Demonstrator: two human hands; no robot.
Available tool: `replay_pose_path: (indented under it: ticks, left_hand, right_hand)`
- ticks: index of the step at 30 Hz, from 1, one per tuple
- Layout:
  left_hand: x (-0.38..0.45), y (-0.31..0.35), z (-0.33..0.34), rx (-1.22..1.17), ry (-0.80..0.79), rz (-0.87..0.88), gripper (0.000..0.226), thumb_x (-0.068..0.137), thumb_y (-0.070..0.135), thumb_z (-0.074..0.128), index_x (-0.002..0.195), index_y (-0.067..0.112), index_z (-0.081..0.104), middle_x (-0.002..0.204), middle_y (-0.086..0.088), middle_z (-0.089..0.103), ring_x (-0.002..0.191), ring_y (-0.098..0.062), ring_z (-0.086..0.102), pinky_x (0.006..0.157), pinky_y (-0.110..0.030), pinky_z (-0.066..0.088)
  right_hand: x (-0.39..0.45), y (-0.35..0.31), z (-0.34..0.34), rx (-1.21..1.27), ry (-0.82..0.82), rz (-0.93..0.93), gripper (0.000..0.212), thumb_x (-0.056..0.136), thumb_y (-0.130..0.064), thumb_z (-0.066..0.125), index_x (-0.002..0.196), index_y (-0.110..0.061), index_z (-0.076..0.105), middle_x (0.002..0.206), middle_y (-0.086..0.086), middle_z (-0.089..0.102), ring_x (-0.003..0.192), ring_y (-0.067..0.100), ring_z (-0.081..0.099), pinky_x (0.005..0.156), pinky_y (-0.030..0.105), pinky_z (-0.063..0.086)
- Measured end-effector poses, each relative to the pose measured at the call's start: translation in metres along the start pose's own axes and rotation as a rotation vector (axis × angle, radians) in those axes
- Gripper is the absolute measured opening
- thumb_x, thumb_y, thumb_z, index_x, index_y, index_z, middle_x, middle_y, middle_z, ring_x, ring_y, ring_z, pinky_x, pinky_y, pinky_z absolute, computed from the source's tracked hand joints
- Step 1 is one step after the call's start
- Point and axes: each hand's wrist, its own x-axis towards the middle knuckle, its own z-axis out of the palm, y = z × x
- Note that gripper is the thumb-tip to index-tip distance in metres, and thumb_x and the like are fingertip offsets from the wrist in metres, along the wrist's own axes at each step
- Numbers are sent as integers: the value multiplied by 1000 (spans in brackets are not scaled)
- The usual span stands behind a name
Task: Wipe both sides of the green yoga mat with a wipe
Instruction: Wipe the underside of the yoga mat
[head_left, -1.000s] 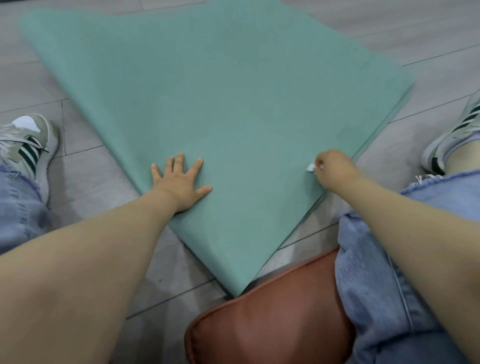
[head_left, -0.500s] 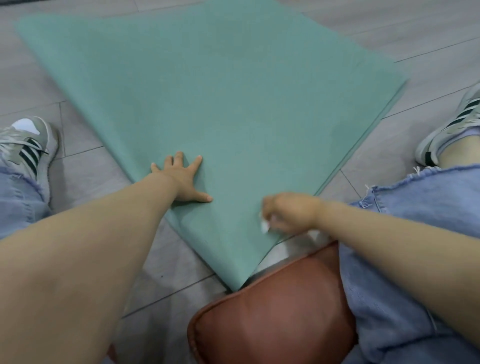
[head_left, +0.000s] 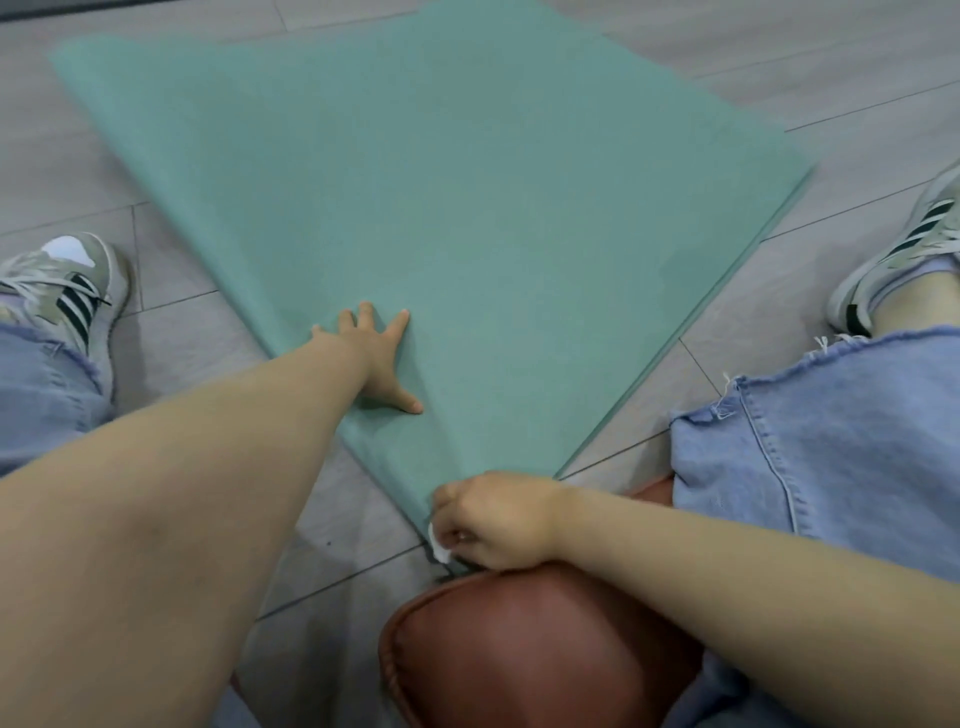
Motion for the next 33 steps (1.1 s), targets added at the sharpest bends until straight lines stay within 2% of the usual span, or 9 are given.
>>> replay_pose_path:
  ticks: [3, 6, 11, 13, 15, 19, 24, 28, 33]
  left_hand:
    - [-2, 1, 0, 3, 8, 1, 140, 56, 84, 70, 153, 37, -19, 163, -12, -13, 151, -36, -1, 115, -65, 16]
    - [-2, 1, 0, -6, 9, 2, 139, 57, 83, 71, 153, 37, -18, 163, -12, -13, 151, -36, -1, 116, -65, 15]
    - [-3, 1, 1, -16, 19, 10, 138, 58, 83, 70, 154, 37, -17, 163, -13, -13, 151, -36, -3, 117, -64, 13]
    - [-3, -1, 3, -33, 20, 16, 137, 58, 82, 70, 154, 38, -17, 163, -12, -15, 151, -35, -4, 117, -63, 12]
    - [-2, -3, 4, -46, 21, 19, 137, 57, 82, 71, 153, 39, -17, 163, -12, -16, 151, -34, -6, 117, -63, 12]
    - [-2, -2, 4, -50, 24, 23, 137, 57, 82, 71, 153, 39, -17, 163, -12, -17, 151, -34, -6, 118, -63, 10]
    - [-5, -5, 8, -38, 62, 41, 131, 61, 85, 65, 155, 38, -14, 164, -12, -15, 151, -33, -5, 119, -60, 9]
    - [-9, -5, 11, -34, 66, 58, 123, 67, 84, 61, 155, 37, -12, 164, -10, -15, 152, -32, -6, 119, -59, 7]
    - [-13, 6, 12, 6, 88, 129, 106, 81, 71, 60, 157, 35, -4, 164, -10, -8, 151, -32, 0, 119, -59, 12]
  right_hand:
    - [-15, 34, -18, 8, -83, -6, 6, 77, -5, 64, 81, -7, 68, 94, 11, 62, 82, 28, 58, 69, 23, 36]
    - [-28, 83, -38, -5, 46, 121, 4, 79, -11, 68, 82, -10, 69, 92, 8, 65, 81, 25, 61, 68, 15, 32]
    - [-70, 174, -75, -169, 343, 811, 12, 84, -18, 61, 91, -11, 68, 103, 10, 63, 97, 31, 59, 76, 27, 43]
    - [-66, 165, -69, -130, 402, 932, 15, 86, -19, 60, 94, -10, 68, 103, 13, 64, 98, 32, 60, 77, 30, 44]
    - [-40, 119, -51, -50, 312, 717, 17, 84, -22, 62, 96, -12, 70, 103, 11, 67, 98, 29, 62, 79, 29, 45]
    - [-5, 0, 5, 63, -94, 26, 9, 79, -13, 65, 85, -9, 71, 96, 9, 66, 86, 29, 62, 72, 31, 46]
    - [-16, 30, -14, -27, -78, -22, 8, 79, -9, 61, 80, -12, 68, 93, 7, 61, 79, 28, 59, 68, 31, 42]
    - [-37, 108, -45, -126, 184, 304, 11, 85, -18, 61, 89, -13, 70, 99, 4, 61, 88, 26, 61, 70, 23, 34]
    - [-87, 194, -77, -112, 548, 1001, 17, 88, -13, 58, 92, -3, 70, 100, 19, 64, 88, 36, 59, 73, 32, 45]
